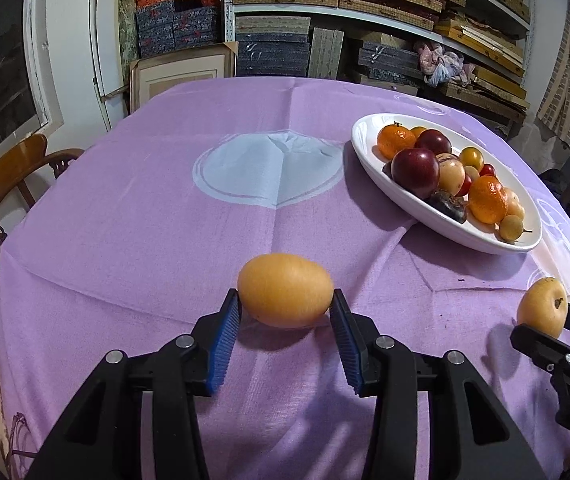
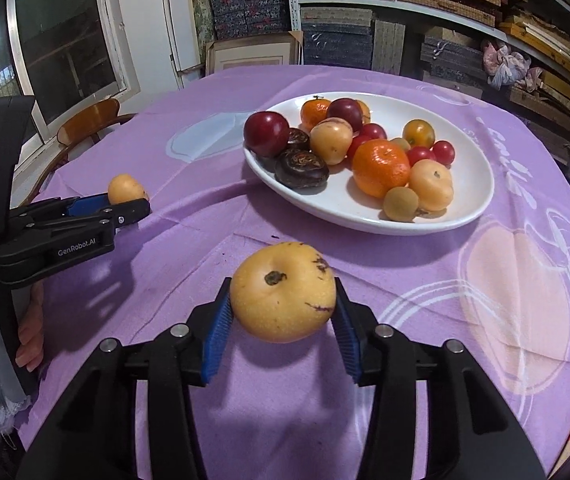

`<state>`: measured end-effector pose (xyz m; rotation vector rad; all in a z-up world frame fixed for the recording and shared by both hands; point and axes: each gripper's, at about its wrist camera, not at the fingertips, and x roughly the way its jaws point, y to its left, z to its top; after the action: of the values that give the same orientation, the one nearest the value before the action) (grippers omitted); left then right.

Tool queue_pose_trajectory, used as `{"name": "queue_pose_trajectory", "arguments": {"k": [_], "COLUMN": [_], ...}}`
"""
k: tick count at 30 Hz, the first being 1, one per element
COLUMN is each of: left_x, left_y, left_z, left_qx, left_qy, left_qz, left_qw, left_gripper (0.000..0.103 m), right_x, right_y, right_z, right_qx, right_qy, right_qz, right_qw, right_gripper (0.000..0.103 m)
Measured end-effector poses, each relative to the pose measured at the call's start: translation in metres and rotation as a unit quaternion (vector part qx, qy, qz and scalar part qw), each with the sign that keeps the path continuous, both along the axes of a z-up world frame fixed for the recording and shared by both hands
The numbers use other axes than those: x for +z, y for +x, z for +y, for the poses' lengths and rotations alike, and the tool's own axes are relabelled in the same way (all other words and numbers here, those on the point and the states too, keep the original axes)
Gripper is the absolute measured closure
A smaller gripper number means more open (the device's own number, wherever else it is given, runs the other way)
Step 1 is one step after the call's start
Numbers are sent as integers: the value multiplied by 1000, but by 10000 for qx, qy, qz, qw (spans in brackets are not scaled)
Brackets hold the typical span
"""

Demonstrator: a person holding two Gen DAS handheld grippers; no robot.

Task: Organize fruits
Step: 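Carry both yellow fruits toward the white plate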

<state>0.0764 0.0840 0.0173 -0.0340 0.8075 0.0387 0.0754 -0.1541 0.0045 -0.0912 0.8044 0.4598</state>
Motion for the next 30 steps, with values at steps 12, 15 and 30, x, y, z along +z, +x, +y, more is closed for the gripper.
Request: {"name": "queue_pose_trajectory", "arguments": {"k": [12, 15, 30], "left_x": [49, 53, -1], "left_y": [44, 47, 18], "left_z": [-72, -72, -15], "left_qx": [-698, -838, -696], "left_qy": [261, 216, 75], "left_qz": [-485, -373, 254], "left_qw": [9960, 9956, 9972], "left_gripper": [72, 70, 61], "right_x": [59, 63, 35], "right_y": [54, 73, 57], "right_z": [-51, -54, -55], "right_qx": [-614, -663, -514], "right_qy": [169, 263, 668], "right_qz": [-509, -431, -254], "right_qw": [9967, 9965, 9961], "right_gripper": [57, 57, 57]}}
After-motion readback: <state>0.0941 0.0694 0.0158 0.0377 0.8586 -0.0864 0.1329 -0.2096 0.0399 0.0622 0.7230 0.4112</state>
